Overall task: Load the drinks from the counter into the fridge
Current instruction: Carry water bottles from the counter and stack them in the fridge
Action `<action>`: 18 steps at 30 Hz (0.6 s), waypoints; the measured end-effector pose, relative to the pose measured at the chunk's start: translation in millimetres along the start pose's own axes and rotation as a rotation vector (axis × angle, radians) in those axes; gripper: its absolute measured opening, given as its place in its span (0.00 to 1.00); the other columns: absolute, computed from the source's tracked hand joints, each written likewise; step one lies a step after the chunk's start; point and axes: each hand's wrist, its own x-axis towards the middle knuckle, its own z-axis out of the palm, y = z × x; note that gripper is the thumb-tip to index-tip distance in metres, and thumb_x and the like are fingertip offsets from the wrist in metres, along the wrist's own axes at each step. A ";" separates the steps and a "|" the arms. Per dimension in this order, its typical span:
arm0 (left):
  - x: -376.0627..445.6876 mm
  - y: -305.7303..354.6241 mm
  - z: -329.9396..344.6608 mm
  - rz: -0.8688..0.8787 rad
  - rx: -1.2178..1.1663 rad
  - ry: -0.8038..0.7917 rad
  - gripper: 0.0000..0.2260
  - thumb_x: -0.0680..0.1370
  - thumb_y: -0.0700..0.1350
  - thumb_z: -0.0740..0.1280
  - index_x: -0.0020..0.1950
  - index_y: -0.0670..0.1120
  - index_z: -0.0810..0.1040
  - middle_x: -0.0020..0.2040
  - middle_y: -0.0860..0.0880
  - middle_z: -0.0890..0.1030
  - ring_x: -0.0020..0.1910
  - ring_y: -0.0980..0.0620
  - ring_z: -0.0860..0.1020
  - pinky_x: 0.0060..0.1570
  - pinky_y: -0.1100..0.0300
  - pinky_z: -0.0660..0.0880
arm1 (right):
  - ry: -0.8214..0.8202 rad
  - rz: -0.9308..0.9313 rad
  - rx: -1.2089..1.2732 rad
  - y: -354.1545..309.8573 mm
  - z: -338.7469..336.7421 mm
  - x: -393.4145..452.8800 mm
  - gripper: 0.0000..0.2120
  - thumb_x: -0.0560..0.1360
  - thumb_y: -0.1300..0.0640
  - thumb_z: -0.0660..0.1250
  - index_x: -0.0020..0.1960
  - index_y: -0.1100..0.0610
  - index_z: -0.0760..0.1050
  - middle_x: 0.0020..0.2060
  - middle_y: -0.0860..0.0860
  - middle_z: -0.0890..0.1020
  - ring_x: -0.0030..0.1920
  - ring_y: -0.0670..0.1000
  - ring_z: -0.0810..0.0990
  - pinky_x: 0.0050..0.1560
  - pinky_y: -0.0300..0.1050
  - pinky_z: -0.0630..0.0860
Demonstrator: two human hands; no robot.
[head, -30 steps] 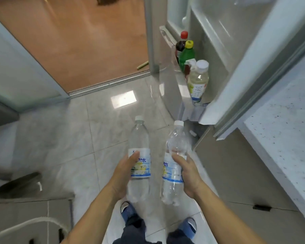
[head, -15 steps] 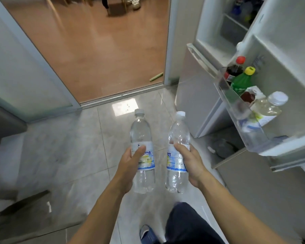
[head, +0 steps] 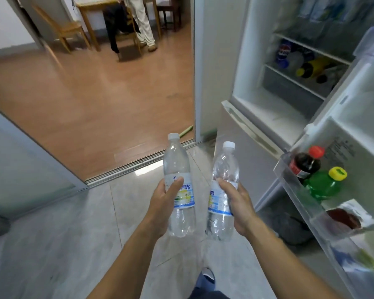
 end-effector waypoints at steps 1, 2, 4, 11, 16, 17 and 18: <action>17.9 11.8 4.5 0.006 0.004 -0.009 0.15 0.78 0.50 0.69 0.61 0.44 0.76 0.49 0.40 0.86 0.46 0.41 0.85 0.41 0.52 0.81 | 0.012 -0.008 0.008 -13.2 2.1 14.6 0.26 0.61 0.41 0.76 0.56 0.49 0.79 0.50 0.57 0.86 0.50 0.59 0.86 0.54 0.60 0.82; 35.2 22.0 9.0 0.010 0.011 -0.022 0.14 0.78 0.50 0.69 0.61 0.45 0.76 0.49 0.41 0.86 0.47 0.41 0.85 0.41 0.52 0.81 | 0.026 -0.017 0.012 -25.3 3.6 28.6 0.25 0.62 0.41 0.76 0.56 0.49 0.78 0.49 0.57 0.86 0.50 0.59 0.86 0.53 0.59 0.82; 66.2 38.1 17.3 0.010 0.027 -0.046 0.14 0.78 0.49 0.69 0.61 0.45 0.76 0.50 0.41 0.86 0.48 0.41 0.85 0.43 0.50 0.82 | 0.055 -0.038 0.007 -45.2 4.6 54.1 0.21 0.67 0.44 0.75 0.57 0.50 0.78 0.49 0.57 0.86 0.49 0.59 0.86 0.52 0.58 0.83; 180.3 78.7 54.2 -0.032 0.057 -0.169 0.11 0.78 0.51 0.70 0.59 0.50 0.79 0.47 0.45 0.87 0.45 0.45 0.86 0.41 0.52 0.81 | 0.227 -0.086 0.103 -99.2 0.6 136.6 0.18 0.75 0.52 0.72 0.63 0.55 0.77 0.52 0.59 0.85 0.50 0.58 0.86 0.44 0.50 0.82; 262.2 108.5 82.2 -0.050 0.060 -0.331 0.10 0.77 0.51 0.71 0.57 0.51 0.81 0.48 0.45 0.87 0.45 0.44 0.86 0.37 0.54 0.81 | 0.420 -0.153 0.151 -136.9 1.7 188.7 0.17 0.74 0.51 0.74 0.61 0.51 0.77 0.49 0.56 0.86 0.47 0.57 0.87 0.41 0.49 0.83; 278.5 117.4 88.0 -0.036 0.070 -0.369 0.10 0.77 0.51 0.71 0.57 0.51 0.81 0.49 0.45 0.86 0.46 0.44 0.86 0.39 0.53 0.81 | 0.469 -0.181 0.156 -146.3 4.3 197.9 0.15 0.74 0.51 0.74 0.59 0.50 0.77 0.49 0.56 0.86 0.46 0.55 0.87 0.41 0.49 0.83; 293.9 126.6 94.1 -0.024 0.080 -0.403 0.11 0.77 0.51 0.71 0.58 0.51 0.80 0.49 0.45 0.86 0.46 0.44 0.86 0.41 0.52 0.81 | 0.516 -0.208 0.162 -156.3 7.4 206.4 0.13 0.74 0.52 0.74 0.57 0.49 0.77 0.48 0.55 0.87 0.45 0.54 0.87 0.39 0.49 0.83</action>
